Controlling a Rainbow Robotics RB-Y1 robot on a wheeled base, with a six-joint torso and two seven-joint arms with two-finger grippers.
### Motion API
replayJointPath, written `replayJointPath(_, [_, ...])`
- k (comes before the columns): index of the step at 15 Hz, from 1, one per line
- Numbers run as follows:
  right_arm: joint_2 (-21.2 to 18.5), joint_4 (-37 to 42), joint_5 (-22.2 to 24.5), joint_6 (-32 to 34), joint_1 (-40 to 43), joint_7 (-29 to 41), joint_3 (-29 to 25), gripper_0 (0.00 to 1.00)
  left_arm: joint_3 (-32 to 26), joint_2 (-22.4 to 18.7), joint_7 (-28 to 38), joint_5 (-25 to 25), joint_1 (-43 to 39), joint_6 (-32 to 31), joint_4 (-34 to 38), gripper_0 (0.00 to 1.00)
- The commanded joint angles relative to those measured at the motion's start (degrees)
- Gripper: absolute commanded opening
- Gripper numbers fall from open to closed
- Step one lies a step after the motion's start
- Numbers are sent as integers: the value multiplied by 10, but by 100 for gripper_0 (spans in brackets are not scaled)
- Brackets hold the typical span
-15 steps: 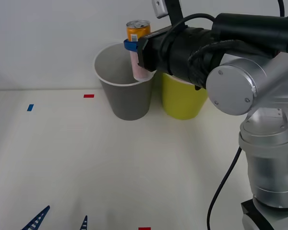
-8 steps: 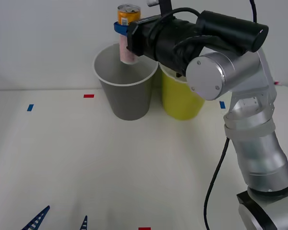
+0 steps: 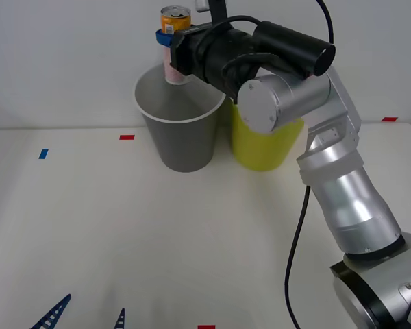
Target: Put cans in the gray bin and PET bottles in the light green bin.
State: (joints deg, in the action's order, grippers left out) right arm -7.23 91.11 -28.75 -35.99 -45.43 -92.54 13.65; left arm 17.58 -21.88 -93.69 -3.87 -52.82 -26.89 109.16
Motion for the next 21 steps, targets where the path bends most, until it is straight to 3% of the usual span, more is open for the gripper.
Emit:
replayJointPath(1, [2, -22, 3, 27, -4, 1, 0, 0, 0, 0, 0, 0, 0, 0, 0, 100])
replayJointPath(17, [3, -27, 10, 37, -7, 7, 10, 0, 0, 0, 0, 0, 0, 0, 0, 100])
replayJointPath(21, [-2, -66, -25, 94, -12, 3, 25, 0, 0, 0, 0, 0, 0, 0, 0, 100])
